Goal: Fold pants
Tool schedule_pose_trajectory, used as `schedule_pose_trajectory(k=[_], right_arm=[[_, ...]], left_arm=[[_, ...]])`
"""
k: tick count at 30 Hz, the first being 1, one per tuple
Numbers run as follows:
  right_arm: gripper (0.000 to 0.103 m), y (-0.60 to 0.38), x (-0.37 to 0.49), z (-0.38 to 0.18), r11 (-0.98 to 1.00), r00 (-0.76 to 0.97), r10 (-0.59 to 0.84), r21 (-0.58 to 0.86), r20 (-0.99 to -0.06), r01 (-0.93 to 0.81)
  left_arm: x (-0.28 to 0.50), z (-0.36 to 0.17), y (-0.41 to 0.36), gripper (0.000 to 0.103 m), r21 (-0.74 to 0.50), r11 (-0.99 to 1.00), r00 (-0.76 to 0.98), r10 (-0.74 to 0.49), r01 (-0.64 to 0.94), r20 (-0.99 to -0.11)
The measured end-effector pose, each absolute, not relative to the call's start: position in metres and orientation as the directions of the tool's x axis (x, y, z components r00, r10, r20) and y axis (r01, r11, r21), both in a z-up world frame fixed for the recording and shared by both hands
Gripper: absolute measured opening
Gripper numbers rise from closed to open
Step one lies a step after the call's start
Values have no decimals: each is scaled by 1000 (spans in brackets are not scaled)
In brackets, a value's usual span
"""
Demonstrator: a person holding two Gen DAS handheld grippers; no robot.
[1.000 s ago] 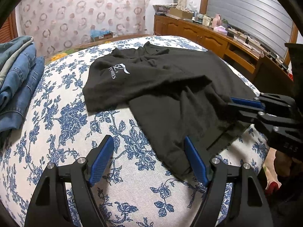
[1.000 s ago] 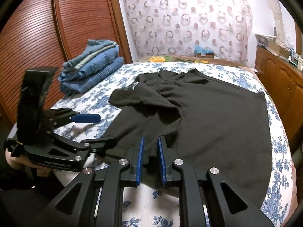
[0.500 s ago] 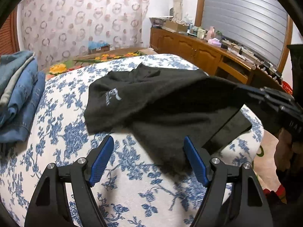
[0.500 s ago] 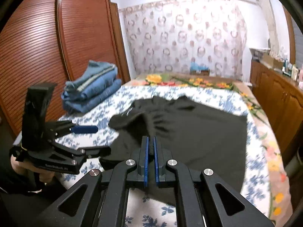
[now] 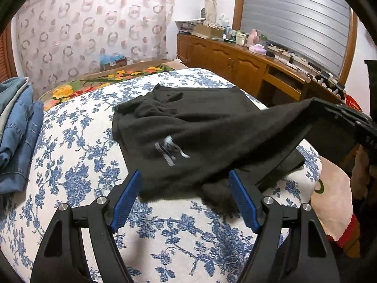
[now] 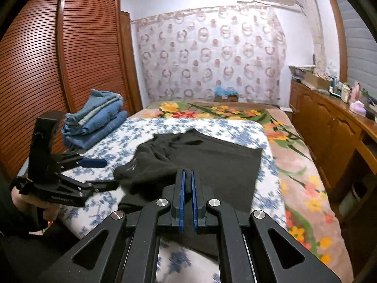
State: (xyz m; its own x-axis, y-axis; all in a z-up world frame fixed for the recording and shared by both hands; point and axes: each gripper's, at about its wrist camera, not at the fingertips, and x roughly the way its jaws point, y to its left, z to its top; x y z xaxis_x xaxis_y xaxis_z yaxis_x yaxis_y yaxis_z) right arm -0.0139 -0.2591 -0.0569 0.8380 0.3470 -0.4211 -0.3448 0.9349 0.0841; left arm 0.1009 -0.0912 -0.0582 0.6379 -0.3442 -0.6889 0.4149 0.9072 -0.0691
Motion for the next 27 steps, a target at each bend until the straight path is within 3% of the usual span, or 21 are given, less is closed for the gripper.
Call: schedule_pose_trajectory(k=[10,16,21,27], right_arm=[[5,-280,-18,-75,957,820,287,106,-496,-271],[5,-282,-5,-97,958,759,281,128,-587,-256],[5,-283,-4,-91,956,757,293,159,-585,-247],[23,-286,-6,-86,957,775,289,148,-562,-249]], left_arm=[[101,-64,-96,77,-72,906,627,-344,418,-699],[101,-69,-96,77,-68,908,622,-336,413,-708],[102,-70,-89,77,-75,915,626,-329,396,-707],[101,-68,-77,77,-74,926,642,-313,371,-700]])
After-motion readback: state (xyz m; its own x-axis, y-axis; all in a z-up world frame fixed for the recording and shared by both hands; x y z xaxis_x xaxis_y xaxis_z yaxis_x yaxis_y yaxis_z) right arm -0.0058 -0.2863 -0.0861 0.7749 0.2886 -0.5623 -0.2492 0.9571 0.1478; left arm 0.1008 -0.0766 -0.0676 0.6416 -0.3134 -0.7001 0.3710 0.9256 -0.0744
